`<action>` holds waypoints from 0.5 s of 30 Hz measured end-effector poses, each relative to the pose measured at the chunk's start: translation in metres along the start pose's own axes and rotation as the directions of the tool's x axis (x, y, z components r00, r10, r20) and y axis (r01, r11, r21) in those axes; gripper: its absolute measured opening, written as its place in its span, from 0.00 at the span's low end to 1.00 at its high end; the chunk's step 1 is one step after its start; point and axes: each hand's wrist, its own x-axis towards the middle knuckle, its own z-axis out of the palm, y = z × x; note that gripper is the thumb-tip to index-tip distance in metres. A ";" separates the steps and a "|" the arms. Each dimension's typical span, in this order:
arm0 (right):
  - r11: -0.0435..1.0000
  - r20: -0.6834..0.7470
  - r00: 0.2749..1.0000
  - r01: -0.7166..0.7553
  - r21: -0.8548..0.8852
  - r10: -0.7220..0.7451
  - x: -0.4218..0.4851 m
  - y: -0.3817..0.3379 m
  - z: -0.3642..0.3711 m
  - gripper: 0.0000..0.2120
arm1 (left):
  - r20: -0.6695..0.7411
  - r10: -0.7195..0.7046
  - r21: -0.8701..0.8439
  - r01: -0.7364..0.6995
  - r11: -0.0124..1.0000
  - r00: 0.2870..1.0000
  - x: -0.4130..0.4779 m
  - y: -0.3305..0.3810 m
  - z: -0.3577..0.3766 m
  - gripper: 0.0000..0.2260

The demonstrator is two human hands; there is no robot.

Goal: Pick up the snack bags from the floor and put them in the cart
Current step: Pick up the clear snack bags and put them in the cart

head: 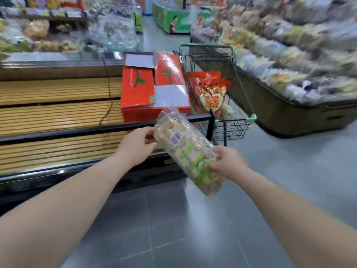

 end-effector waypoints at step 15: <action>0.947 -0.212 0.925 -0.291 0.134 0.314 0.148 0.162 -0.134 0.21 | 0.144 0.194 -0.090 -0.183 0.979 0.970 0.207 0.178 0.149 0.20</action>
